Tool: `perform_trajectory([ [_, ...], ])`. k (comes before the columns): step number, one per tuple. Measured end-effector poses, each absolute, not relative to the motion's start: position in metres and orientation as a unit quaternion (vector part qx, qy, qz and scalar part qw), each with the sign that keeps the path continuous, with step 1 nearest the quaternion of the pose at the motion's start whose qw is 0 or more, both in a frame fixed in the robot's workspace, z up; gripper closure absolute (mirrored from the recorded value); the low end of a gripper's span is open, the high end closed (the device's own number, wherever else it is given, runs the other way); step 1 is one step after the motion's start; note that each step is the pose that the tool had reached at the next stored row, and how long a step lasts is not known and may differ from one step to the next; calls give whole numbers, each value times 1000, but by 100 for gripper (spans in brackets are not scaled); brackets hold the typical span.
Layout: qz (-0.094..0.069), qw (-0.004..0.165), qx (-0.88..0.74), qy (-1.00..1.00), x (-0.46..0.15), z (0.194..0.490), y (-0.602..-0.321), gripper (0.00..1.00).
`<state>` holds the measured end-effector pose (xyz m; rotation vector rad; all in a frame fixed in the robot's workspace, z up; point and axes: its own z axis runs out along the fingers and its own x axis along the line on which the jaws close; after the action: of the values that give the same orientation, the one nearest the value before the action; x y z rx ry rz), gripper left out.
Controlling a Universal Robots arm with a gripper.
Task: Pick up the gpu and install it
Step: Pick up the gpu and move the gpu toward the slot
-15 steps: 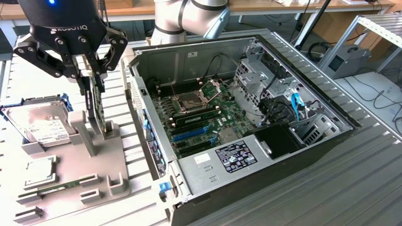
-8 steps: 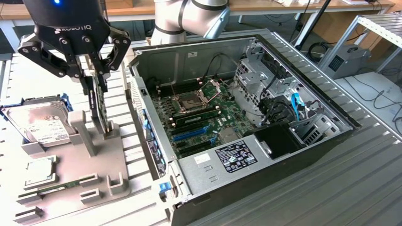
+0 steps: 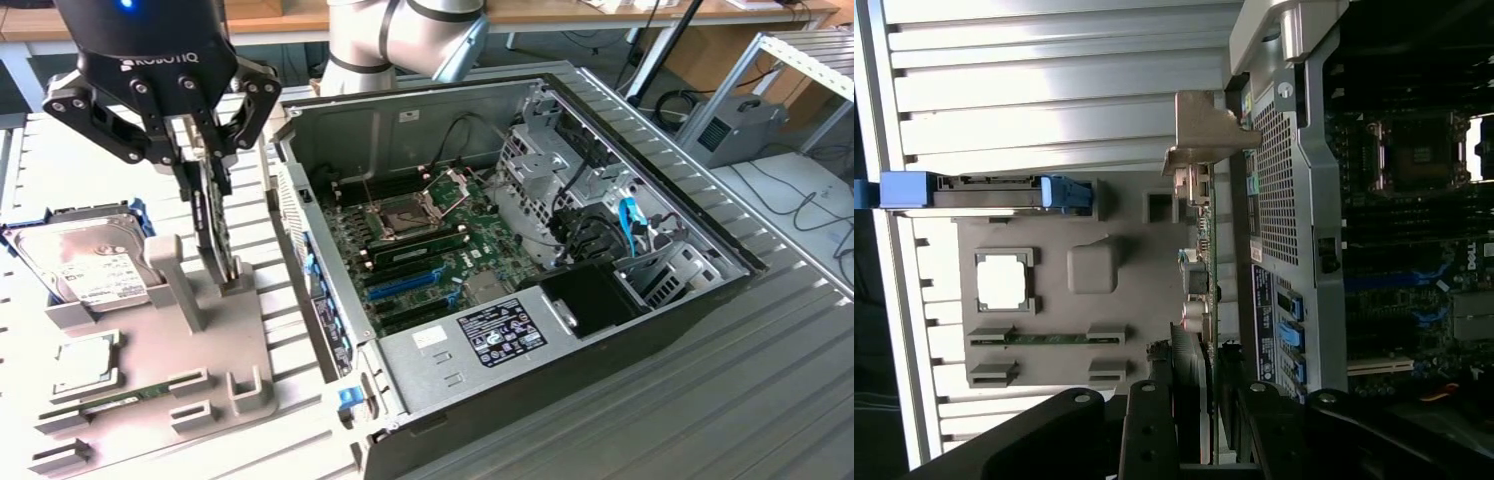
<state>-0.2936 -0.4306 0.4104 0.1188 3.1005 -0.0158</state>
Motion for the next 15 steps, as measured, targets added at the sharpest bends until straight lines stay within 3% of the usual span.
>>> perform_trajectory([
  [15, -5, 19, 38, 999, -290, 410, -431, 71],
])
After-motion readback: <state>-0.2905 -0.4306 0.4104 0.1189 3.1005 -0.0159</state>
